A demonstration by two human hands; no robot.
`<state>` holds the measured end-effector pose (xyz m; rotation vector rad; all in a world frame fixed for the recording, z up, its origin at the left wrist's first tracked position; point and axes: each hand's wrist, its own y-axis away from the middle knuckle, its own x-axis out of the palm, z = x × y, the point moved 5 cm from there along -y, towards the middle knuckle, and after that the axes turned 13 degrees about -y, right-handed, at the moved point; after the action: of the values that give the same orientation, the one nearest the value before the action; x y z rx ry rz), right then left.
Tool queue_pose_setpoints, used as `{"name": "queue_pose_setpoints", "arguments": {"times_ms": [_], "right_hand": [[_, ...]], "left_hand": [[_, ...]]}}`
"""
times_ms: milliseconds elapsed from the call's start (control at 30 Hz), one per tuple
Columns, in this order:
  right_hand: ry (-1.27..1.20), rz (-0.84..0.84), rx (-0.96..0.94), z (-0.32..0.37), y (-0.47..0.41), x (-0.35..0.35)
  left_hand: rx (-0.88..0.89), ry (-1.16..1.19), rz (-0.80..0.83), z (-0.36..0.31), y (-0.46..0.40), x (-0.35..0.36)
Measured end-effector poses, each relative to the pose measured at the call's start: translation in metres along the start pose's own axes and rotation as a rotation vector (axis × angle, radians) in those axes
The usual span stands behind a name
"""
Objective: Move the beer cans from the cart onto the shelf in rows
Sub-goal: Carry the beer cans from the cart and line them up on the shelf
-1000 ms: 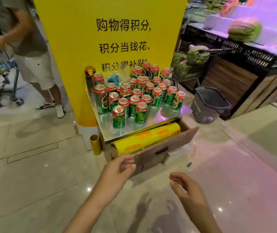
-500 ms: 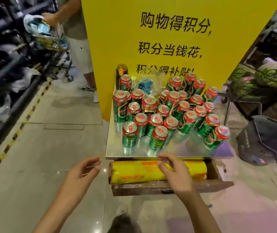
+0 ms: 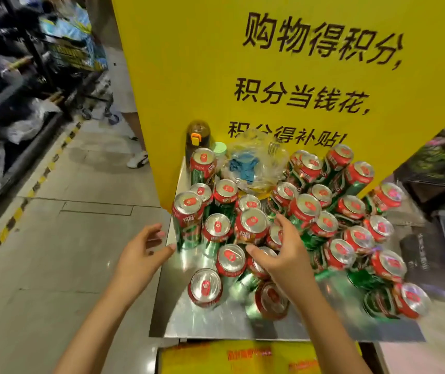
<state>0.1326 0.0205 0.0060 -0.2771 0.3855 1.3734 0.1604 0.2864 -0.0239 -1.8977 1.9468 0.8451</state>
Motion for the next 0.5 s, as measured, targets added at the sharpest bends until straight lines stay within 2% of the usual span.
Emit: {"name": "queue_pose_setpoints", "arguments": {"times_ms": [233,367,500], "right_hand": [[-0.044,-0.06,0.106,-0.024,-0.03,0.036],[-0.103,-0.18,0.118,-0.025,-0.027,0.043],[-0.089,-0.279,0.095,-0.027,-0.03,0.044]], "left_hand": [[0.055,-0.025,0.116,-0.001,-0.065,0.025],[0.065,0.065,0.222,-0.001,-0.075,0.034],[0.108,0.095,0.22,-0.005,-0.079,0.038]]}}
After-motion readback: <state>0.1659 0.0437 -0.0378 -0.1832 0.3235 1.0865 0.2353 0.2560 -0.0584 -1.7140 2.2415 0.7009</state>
